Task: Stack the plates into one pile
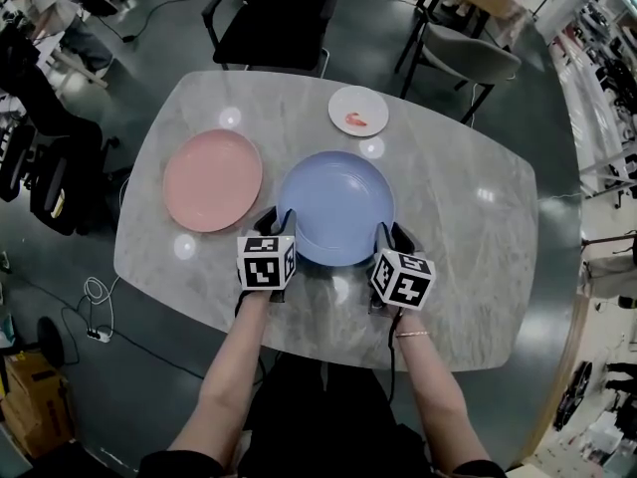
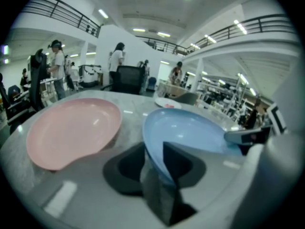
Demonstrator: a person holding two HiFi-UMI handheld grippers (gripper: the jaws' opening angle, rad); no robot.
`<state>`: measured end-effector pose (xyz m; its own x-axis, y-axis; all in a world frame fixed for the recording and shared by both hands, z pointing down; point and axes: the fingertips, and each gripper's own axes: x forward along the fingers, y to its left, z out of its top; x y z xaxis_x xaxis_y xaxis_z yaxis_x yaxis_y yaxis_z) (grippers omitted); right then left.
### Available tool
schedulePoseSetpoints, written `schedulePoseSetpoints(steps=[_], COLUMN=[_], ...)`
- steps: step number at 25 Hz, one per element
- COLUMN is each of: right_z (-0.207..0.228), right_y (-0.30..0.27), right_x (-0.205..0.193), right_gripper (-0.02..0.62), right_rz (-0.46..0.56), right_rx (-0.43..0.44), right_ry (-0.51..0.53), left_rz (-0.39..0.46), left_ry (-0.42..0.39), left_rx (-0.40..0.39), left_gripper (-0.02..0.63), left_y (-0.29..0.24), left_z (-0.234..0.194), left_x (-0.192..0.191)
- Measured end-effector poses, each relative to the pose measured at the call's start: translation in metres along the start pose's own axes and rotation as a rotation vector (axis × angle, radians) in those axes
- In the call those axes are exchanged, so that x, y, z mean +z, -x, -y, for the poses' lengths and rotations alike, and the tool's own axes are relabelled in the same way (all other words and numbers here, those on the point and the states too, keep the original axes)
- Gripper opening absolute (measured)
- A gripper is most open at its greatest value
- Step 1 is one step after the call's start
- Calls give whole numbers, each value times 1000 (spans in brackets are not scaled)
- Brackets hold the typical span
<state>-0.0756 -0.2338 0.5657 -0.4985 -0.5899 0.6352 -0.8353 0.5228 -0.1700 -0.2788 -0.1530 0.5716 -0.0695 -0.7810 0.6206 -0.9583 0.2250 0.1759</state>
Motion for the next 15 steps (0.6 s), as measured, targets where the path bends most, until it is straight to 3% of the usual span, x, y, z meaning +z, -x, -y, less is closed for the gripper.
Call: schedulePoseSetpoints(steps=[4,9,15], right_z=[4,11,-23], right_y=[1,21,43], right_x=[0,25,75], right_gripper=[107,110,110], right_rz=[10,105,224], right_rx=[-17,-25,112], right_ry=[-4,20,92], left_rz=[1,45,129], left_ry=[4,41,63], left_rx=[-8,27,122], left_gripper=[130,150,149], left_y=[-1,17,63], left_z=[0,-8,-28], left_x=[-1,8,26])
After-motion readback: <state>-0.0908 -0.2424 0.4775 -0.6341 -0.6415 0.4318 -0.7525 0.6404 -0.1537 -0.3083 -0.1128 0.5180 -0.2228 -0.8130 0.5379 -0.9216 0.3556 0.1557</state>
